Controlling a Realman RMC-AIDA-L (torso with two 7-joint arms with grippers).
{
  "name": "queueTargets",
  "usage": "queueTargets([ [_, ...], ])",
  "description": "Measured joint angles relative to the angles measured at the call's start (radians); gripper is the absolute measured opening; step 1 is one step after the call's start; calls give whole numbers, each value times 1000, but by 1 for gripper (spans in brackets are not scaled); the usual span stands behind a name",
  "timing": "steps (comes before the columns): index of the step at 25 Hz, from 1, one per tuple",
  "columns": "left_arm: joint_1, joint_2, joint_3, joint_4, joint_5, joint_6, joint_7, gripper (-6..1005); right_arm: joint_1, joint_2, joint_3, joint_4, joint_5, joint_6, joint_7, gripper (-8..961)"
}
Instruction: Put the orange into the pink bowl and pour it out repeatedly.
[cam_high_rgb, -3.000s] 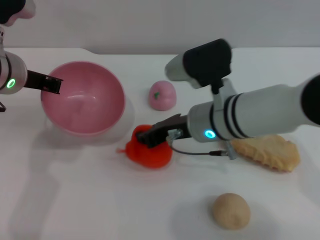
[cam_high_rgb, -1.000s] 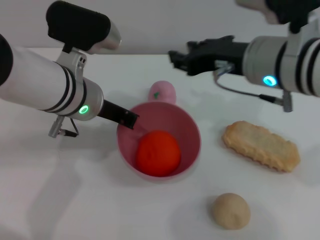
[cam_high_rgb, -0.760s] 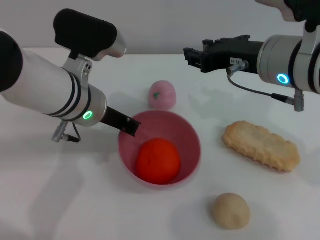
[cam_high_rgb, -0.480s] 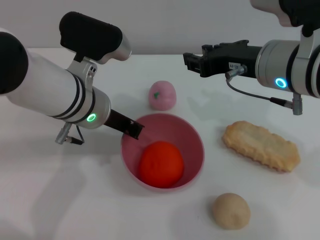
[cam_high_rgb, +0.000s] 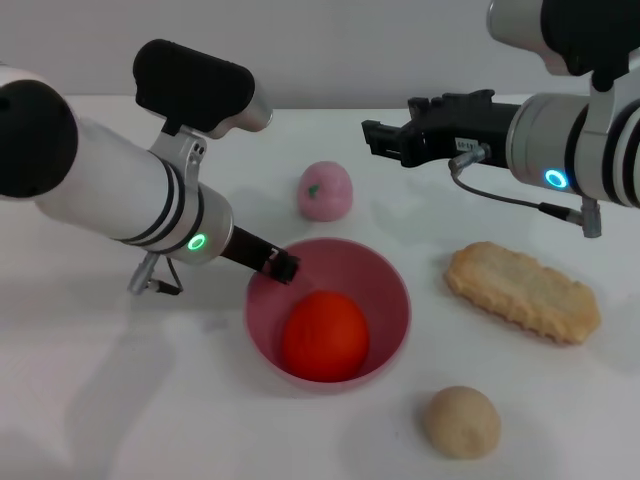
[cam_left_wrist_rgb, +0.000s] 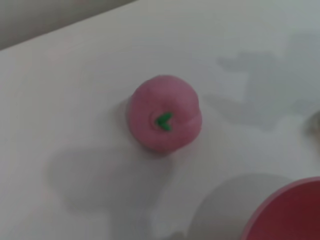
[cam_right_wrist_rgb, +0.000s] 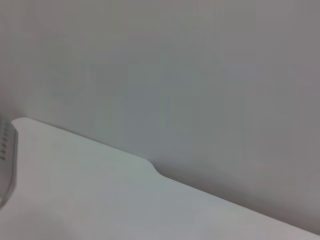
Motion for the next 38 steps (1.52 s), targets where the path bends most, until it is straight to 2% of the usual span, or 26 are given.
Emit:
queueTargets([
  [3, 0, 1, 3, 0, 0, 12, 0, 225, -8, 0, 0, 12, 2, -32, -25, 592],
  [9, 2, 6, -8, 13, 17, 63, 10, 418, -38, 1, -9, 20, 5, -138, -94, 596],
  [14, 13, 8, -84, 99, 116, 141, 30, 552, -62, 2, 12, 2, 4, -246, -150, 600],
  [17, 59, 8, -98, 168, 183, 283, 32, 632, -63, 0, 45, 0, 4, -284, -175, 602],
  [20, 163, 8, -69, 211, 257, 583, 34, 717, -64, -1, 67, 31, 3, -337, -196, 604],
  [22, 220, 7, -56, 207, 287, 725, 35, 773, -81, 0, 63, 65, -4, -431, -225, 606],
  [23, 255, 7, -52, 192, 300, 814, 35, 801, -98, 2, 55, 96, -5, -503, -239, 607],
  [26, 316, 6, -47, 97, 303, 1010, 35, 801, -133, 3, 11, 230, -4, -762, -245, 609],
  [29, 375, 4, -31, -9, 299, 1203, 23, 801, -139, 0, -25, 337, -4, -911, -248, 611],
  [33, 420, 3, -13, -106, 295, 1367, -12, 801, -140, -1, -40, 404, -3, -988, -232, 614],
  [38, 428, 4, -5, -179, 287, 1455, -75, 801, -141, 1, -127, 563, -1, -1317, -54, 813],
])
